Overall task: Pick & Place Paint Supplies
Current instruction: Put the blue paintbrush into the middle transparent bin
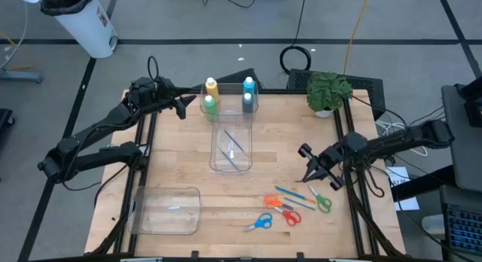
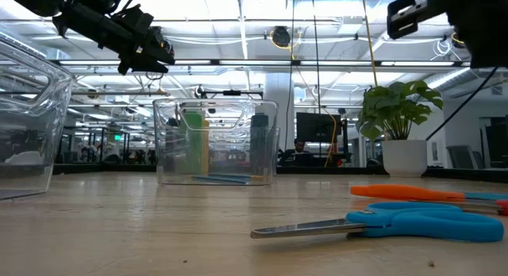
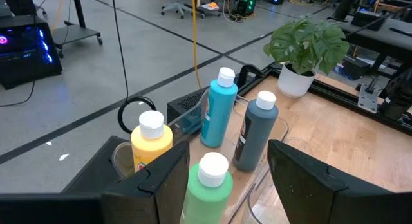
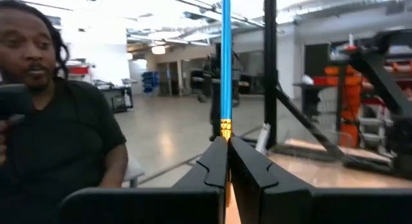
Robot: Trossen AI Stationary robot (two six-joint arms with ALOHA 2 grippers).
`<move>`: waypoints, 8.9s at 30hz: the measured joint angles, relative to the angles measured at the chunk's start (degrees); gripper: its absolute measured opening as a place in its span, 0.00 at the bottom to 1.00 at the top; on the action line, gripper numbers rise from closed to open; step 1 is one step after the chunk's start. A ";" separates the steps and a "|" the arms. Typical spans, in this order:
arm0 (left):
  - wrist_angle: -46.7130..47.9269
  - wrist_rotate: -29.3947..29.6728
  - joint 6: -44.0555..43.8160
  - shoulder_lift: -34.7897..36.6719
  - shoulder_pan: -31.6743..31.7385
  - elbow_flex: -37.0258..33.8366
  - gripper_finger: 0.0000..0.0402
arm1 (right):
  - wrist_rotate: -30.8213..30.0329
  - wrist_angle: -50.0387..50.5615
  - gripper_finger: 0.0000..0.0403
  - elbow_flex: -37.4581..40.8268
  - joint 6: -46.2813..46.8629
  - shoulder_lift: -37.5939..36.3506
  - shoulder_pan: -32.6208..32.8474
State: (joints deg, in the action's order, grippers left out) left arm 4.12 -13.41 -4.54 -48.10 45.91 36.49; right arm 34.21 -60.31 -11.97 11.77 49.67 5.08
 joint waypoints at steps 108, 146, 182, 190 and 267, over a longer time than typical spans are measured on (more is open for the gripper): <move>0.00 0.00 0.00 0.01 0.01 0.00 0.53 | -65.63 34.03 0.01 -41.29 12.57 51.59 3.58; 0.00 0.00 0.00 0.00 0.00 0.00 0.53 | -57.03 43.50 0.28 -41.22 -11.32 35.61 13.36; -0.01 0.00 0.00 0.00 0.02 -0.02 0.53 | -45.93 68.27 0.26 -32.65 8.02 39.96 25.26; 0.00 0.00 0.00 0.00 0.02 -0.02 0.53 | -41.71 67.35 0.26 -32.65 6.35 40.88 22.77; 0.00 0.00 0.00 0.00 0.00 -0.02 0.53 | -38.51 56.34 0.00 -32.48 -1.99 43.37 15.60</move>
State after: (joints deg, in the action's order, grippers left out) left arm 4.12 -13.41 -4.54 -48.10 45.91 36.47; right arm -4.29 -3.97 -44.45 9.78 93.03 20.69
